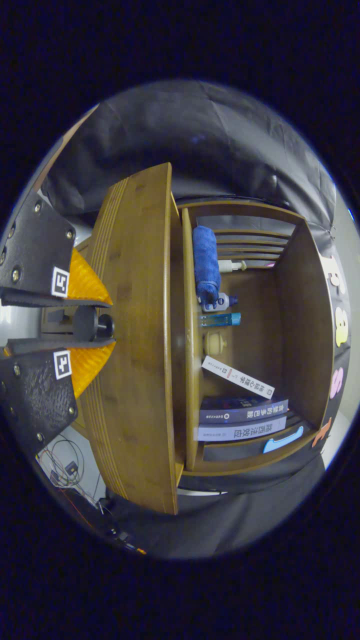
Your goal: Pull open the drawer, take out the items inside it, and place them on the countertop above the cabinet.
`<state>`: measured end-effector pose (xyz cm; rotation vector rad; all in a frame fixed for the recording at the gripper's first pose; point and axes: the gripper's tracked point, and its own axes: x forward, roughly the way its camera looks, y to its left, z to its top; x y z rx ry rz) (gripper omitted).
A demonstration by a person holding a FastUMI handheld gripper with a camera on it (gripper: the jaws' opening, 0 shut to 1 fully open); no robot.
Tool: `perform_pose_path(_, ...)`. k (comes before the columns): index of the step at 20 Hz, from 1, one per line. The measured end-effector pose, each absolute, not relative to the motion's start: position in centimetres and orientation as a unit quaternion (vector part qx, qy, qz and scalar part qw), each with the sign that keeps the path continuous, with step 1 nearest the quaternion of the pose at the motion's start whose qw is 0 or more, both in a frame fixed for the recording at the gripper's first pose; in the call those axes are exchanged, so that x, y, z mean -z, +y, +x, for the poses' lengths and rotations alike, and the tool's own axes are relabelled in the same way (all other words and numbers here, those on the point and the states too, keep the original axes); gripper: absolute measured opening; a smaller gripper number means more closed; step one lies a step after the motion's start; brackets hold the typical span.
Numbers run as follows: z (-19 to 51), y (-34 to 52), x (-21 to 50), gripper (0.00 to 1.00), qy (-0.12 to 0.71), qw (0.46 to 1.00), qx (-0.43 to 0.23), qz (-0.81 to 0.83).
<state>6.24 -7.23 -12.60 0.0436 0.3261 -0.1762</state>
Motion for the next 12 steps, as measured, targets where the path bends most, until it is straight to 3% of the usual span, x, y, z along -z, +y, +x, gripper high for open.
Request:
perform_pose_path(7,0.2,-5.1,10.9,0.25,0.154,0.982,0.071,0.08)
perform_pose_path(10,-0.7,-7.1,8.4,0.0,0.129,0.986,0.099,0.026)
perform_pose_path(12,-1.9,-7.1,8.1,0.01,0.14,0.986,0.091,0.001)
